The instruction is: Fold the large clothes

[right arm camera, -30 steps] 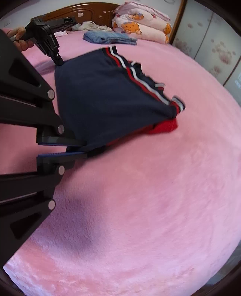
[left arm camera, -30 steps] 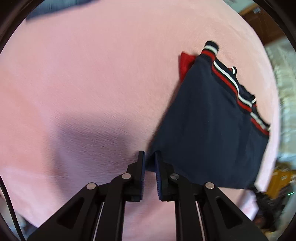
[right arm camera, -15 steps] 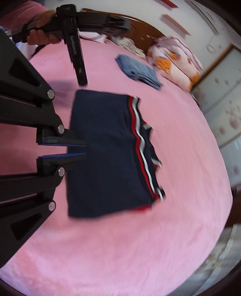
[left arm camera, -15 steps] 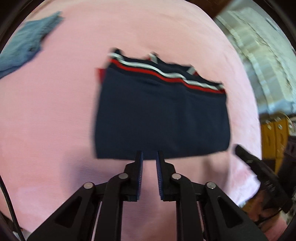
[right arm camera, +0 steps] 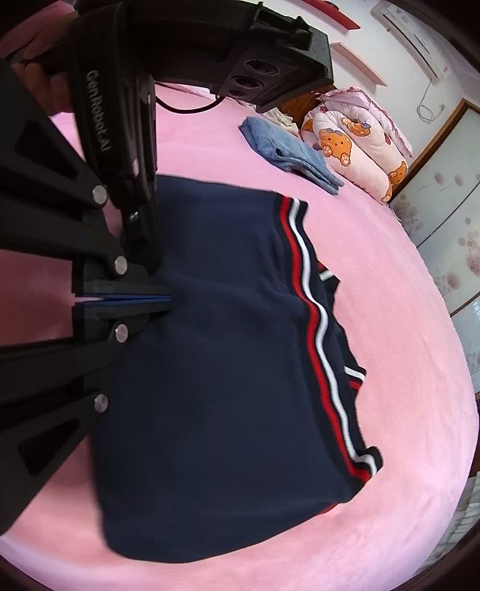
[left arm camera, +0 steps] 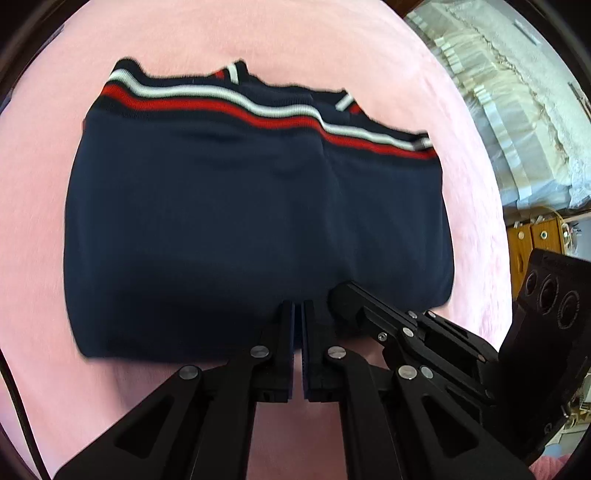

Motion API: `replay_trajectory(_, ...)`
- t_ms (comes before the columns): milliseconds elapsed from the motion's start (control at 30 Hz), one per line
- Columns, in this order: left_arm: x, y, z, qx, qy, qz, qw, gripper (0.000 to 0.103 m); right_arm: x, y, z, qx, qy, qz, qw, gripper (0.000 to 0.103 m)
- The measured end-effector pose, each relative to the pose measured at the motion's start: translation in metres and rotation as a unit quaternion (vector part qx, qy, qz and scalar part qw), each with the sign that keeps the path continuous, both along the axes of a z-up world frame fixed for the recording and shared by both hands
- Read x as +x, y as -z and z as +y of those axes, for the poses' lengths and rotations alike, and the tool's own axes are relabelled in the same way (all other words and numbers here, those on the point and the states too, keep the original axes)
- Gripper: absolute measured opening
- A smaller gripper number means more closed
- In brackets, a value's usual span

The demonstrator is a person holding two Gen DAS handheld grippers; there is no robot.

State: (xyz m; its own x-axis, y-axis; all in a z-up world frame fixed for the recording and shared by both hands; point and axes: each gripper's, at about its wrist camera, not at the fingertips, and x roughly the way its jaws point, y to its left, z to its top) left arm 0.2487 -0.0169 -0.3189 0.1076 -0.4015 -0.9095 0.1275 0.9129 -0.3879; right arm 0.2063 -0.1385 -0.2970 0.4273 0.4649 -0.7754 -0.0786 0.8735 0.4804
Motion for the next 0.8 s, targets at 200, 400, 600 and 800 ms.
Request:
replay_trajectory(200, 0.037, 0.009, -0.003, -0.01, -0.019, -0.027, 0.9994, 0.0, 0.034, 0.011, 0.002, 0.003, 0.0, -0.014, 1.0, 0.0)
replay_trajectory(400, 0.073, 0.024, -0.011, -0.026, -0.051, -0.046, 0.9973, 0.0, 0.065, 0.015, 0.007, 0.005, 0.011, -0.03, 0.999, 0.0)
replay_trajectory(600, 0.066, 0.035, -0.004, -0.028, -0.083, -0.053, 0.9948, 0.0, 0.089, 0.022, 0.004, 0.02, 0.03, -0.026, 0.999, 0.0)
replay_trajectory(800, 0.061, 0.038, 0.007, -0.037, -0.102, -0.05, 0.9928, 0.001, 0.091, 0.021, -0.008, -0.01, 0.049, -0.025, 0.998, 0.0)
